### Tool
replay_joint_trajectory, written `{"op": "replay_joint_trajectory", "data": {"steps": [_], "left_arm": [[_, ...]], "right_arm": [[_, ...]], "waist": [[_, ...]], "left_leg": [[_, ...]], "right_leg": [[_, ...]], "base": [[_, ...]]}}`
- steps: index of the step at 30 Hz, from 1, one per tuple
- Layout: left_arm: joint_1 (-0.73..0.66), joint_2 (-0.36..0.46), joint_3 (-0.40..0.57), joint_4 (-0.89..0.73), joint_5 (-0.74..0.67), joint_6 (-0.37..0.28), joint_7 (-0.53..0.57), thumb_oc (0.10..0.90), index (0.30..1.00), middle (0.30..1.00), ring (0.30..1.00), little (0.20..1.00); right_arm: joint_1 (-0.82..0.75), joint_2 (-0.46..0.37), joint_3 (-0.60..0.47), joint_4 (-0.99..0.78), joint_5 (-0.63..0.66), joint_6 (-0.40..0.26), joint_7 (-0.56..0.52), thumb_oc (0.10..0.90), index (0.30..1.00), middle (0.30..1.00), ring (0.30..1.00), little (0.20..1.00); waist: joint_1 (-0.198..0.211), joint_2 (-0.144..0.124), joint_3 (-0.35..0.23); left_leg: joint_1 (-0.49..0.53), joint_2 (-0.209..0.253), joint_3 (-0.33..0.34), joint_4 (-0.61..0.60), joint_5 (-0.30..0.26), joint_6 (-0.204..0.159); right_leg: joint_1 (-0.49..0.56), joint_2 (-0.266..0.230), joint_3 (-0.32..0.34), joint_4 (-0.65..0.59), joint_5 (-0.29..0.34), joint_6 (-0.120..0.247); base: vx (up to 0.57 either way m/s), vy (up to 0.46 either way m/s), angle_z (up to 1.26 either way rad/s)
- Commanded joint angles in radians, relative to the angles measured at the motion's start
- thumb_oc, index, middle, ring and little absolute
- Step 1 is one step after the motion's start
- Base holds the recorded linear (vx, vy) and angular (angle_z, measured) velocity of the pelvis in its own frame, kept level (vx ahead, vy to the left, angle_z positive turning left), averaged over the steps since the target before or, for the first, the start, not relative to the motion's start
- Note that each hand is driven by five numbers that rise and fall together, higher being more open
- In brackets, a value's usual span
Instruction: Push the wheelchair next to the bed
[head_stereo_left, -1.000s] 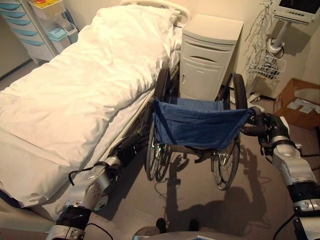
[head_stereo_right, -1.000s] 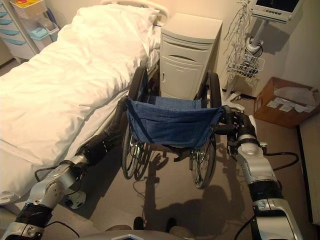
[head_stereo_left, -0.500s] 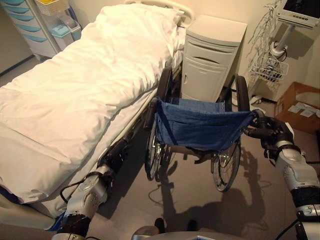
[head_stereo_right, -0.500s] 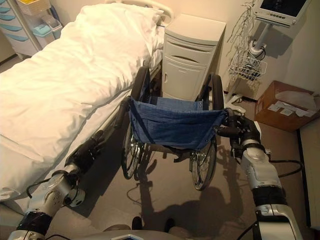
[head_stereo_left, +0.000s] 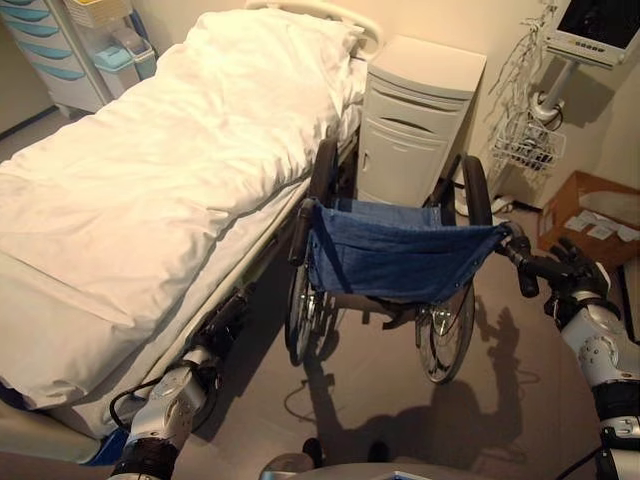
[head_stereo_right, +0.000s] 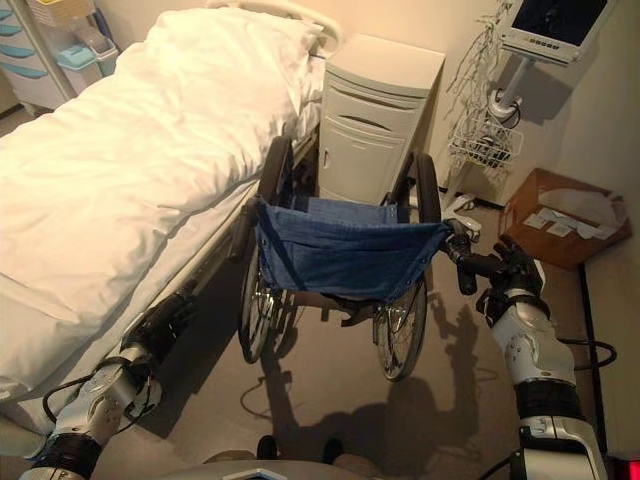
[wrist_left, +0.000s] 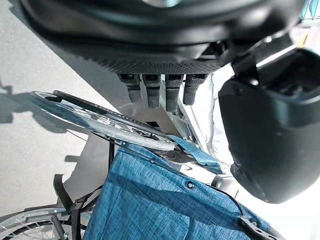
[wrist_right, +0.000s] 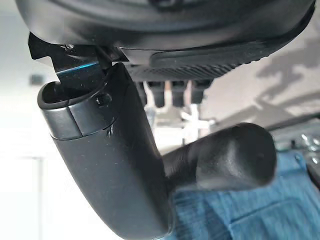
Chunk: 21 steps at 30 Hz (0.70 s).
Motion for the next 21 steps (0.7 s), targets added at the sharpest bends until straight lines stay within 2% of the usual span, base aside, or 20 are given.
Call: {"op": "replay_joint_trajectory", "data": {"steps": [1, 5, 6, 7, 8, 11, 12, 13, 14, 15, 16, 17, 18, 20, 21], "left_arm": [[-0.061, -0.012, -0.008, 0.057, 0.042, -0.132, -0.005, 0.8, 0.9, 0.9, 0.9, 0.9], [-0.062, -0.022, -0.03, 0.099, 0.07, -0.145, 0.003, 0.8, 0.9, 0.9, 0.9, 0.9], [-0.056, -0.034, -0.041, 0.12, 0.08, -0.151, 0.009, 0.8, 0.9, 0.9, 0.9, 0.9], [-0.055, -0.036, -0.043, 0.122, 0.082, -0.153, 0.01, 0.8, 0.9, 0.9, 0.9, 0.9], [-0.043, -0.052, -0.048, 0.14, 0.094, -0.159, 0.014, 0.8, 0.9, 0.9, 0.9, 0.9], [-0.022, -0.075, -0.042, 0.177, 0.119, -0.177, -0.001, 0.8, 0.9, 0.9, 0.9, 0.9], [-0.008, -0.09, -0.033, 0.2, 0.129, -0.192, -0.01, 0.8, 0.9, 0.9, 0.9, 0.9], [-0.006, -0.09, -0.031, 0.203, 0.13, -0.193, -0.012, 0.8, 0.9, 0.9, 0.9, 0.9], [0.005, -0.098, -0.016, 0.221, 0.135, -0.2, -0.026, 0.8, 0.9, 0.9, 0.9, 0.9], [0.008, -0.105, -0.012, 0.231, 0.14, -0.207, -0.03, 0.8, 0.9, 0.9, 0.9, 0.9], [0.014, -0.117, 0.002, 0.263, 0.148, -0.226, -0.043, 0.8, 0.9, 0.9, 0.9, 0.9], [0.015, -0.12, 0.004, 0.269, 0.148, -0.228, -0.045, 0.8, 0.9, 0.9, 0.9, 0.9], [0.017, -0.13, 0.013, 0.294, 0.154, -0.239, -0.051, 0.8, 0.9, 0.9, 0.9, 0.9], [0.016, -0.134, 0.017, 0.31, 0.154, -0.245, -0.055, 0.8, 0.9, 0.9, 0.9, 0.9], [0.016, -0.137, 0.022, 0.324, 0.156, -0.25, -0.063, 0.8, 0.9, 0.9, 0.9, 0.9]], "right_arm": [[0.014, -0.107, -0.158, 0.168, 0.096, -0.049, -0.157, 0.8, 0.9, 0.9, 0.9, 0.9], [0.016, -0.085, -0.169, 0.212, 0.132, -0.07, -0.15, 0.8, 0.9, 0.9, 0.9, 0.9], [0.027, -0.055, -0.173, 0.209, 0.208, -0.111, -0.124, 0.8, 0.9, 0.9, 0.9, 0.9], [0.03, -0.052, -0.173, 0.206, 0.211, -0.116, -0.115, 0.8, 0.9, 0.9, 0.9, 0.9], [0.05, 0.0, -0.18, 0.175, 0.336, -0.195, -0.053, 0.8, 0.9, 0.9, 0.9, 0.9], [0.095, 0.098, -0.194, 0.109, 0.443, -0.244, 0.06, 0.8, 0.9, 0.9, 0.9, 0.9], [0.131, 0.178, -0.212, 0.077, 0.545, -0.253, 0.162, 0.8, 0.9, 0.9, 0.9, 0.9], [0.137, 0.186, -0.213, 0.074, 0.551, -0.255, 0.18, 0.8, 0.9, 0.9, 0.9, 0.9], [0.164, 0.234, -0.223, 0.067, 0.681, -0.251, 0.284, 0.8, 0.9, 0.9, 0.9, 0.9], [0.17, 0.257, -0.228, 0.065, 0.728, -0.253, 0.324, 0.8, 0.9, 0.9, 0.9, 0.9], [0.192, 0.319, -0.245, 0.061, 0.867, -0.249, 0.447, 0.8, 0.9, 0.9, 0.9, 0.9], [0.195, 0.333, -0.251, 0.06, 0.896, -0.25, 0.467, 0.8, 0.9, 0.9, 0.9, 0.9], [0.206, 0.375, -0.271, 0.065, 1.009, -0.254, 0.554, 0.8, 0.9, 0.9, 0.9, 0.9], [0.21, 0.388, -0.284, 0.079, 1.062, -0.251, 0.6, 0.8, 0.9, 0.9, 0.9, 0.9], [0.212, 0.402, -0.303, 0.1, 1.108, -0.244, 0.658, 0.8, 0.9, 0.9, 0.9, 0.9]], "waist": [[-0.034, 0.022, -0.06], [-0.033, 0.023, -0.062], [-0.035, 0.026, -0.062], [-0.034, 0.026, -0.063], [-0.037, 0.029, -0.063], [-0.046, 0.035, -0.064], [-0.054, 0.04, -0.066], [-0.055, 0.039, -0.067], [-0.061, 0.043, -0.068], [-0.064, 0.045, -0.068], [-0.072, 0.048, -0.071], [-0.073, 0.048, -0.072], [-0.08, 0.052, -0.074], [-0.083, 0.054, -0.076], [-0.087, 0.059, -0.077]], "left_leg": [[0.012, -0.002, 0.031, 0.008, -0.061, -0.052], [0.011, -0.003, 0.03, 0.008, -0.061, -0.05], [0.01, -0.003, 0.029, 0.007, -0.061, -0.049], [0.01, -0.003, 0.029, 0.007, -0.061, -0.049], [0.008, -0.003, 0.029, 0.007, -0.061, -0.048], [0.007, -0.003, 0.033, 0.007, -0.061, -0.047], [0.006, -0.003, 0.038, 0.006, -0.061, -0.046], [0.006, -0.003, 0.038, 0.006, -0.062, -0.046], [0.006, -0.002, 0.042, 0.005, -0.062, -0.046], [0.006, -0.001, 0.044, 0.005, -0.063, -0.047], [0.004, 0.0, 0.048, 0.005, -0.064, -0.047], [0.004, 0.0, 0.049, 0.005, -0.065, -0.047], [0.004, 0.0, 0.053, 0.005, -0.068, -0.048], [0.004, 0.0, 0.054, 0.006, -0.07, -0.048], [0.005, 0.0, 0.055, 0.006, -0.071, -0.049]], "right_leg": [[-0.013, 0.008, -0.017, 0.044, -0.004, 0.039], [-0.015, 0.009, -0.014, 0.044, -0.003, 0.039], [-0.017, 0.01, -0.013, 0.044, -0.003, 0.039], [-0.017, 0.01, -0.013, 0.044, -0.003, 0.039], [-0.019, 0.011, -0.012, 0.044, -0.003, 0.039], [-0.023, 0.011, -0.008, 0.045, -0.003, 0.04], [-0.026, 0.012, -0.005, 0.044, -0.004, 0.042], [-0.026, 0.012, -0.005, 0.044, -0.004, 0.042], [-0.028, 0.012, -0.003, 0.045, -0.005, 0.043], [-0.029, 0.011, -0.003, 0.044, -0.005, 0.044], [-0.032, 0.011, 0.0, 0.044, -0.005, 0.046], [-0.032, 0.011, 0.0, 0.044, -0.005, 0.046], [-0.034, 0.011, 0.001, 0.044, -0.007, 0.048], [-0.034, 0.011, 0.002, 0.044, -0.009, 0.049], [-0.033, 0.011, 0.003, 0.044, -0.011, 0.049]], "base": [[0.0, 0.0, 0.0], [0.0, 0.0, -0.01], [0.0, 0.0, 0.0], [0.0, 0.0, 0.0], [0.0, 0.0, 0.0], [0.01, 0.002, -0.04], [0.0, 0.0, 0.0], [0.01, 0.006, -0.08], [0.01, 0.003, -0.12], [0.01, 0.003, -0.23], [0.01, 0.0, -0.21], [0.01, -0.002, -0.12], [0.0, 0.0, 0.0], [0.01, 0.0, -0.03], [0.01, 0.003, -0.05]]}}
